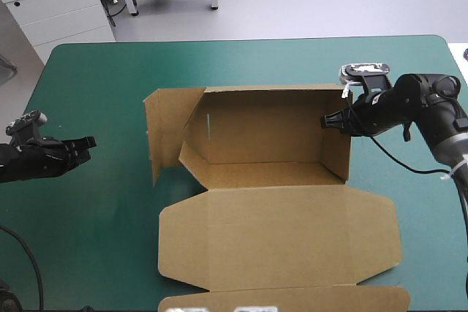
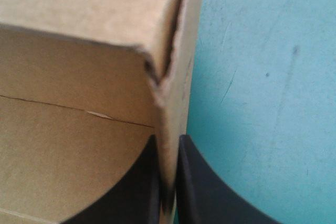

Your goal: Fold the box

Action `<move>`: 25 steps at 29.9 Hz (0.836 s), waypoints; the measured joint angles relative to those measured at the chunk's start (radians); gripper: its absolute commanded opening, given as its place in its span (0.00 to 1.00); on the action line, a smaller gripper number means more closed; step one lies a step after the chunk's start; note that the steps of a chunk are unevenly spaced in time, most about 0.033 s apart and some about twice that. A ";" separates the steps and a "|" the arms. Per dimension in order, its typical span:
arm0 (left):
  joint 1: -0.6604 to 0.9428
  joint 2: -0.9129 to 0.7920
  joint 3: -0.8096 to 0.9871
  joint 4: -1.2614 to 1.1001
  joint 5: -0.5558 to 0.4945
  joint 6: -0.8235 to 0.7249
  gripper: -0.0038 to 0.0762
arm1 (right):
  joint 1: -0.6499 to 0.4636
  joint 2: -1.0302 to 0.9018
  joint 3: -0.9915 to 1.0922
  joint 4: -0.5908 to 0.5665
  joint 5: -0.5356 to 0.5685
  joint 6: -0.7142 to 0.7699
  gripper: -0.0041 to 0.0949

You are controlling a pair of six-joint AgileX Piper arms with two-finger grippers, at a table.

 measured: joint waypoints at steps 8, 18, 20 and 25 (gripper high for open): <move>0.000 0.000 0.000 0.001 0.001 -0.003 0.04 | 0.000 0.079 -0.003 0.023 0.117 0.018 0.04; 0.000 0.000 0.000 0.002 0.001 -0.007 0.04 | -0.001 0.181 -0.017 0.045 -0.029 -0.003 0.05; 0.000 0.000 0.000 0.003 0.001 -0.008 0.04 | -0.001 0.202 -0.016 0.048 -0.066 -0.012 0.05; 0.000 0.000 0.000 0.003 0.000 -0.010 0.04 | -0.001 0.232 -0.014 0.056 -0.106 -0.047 0.16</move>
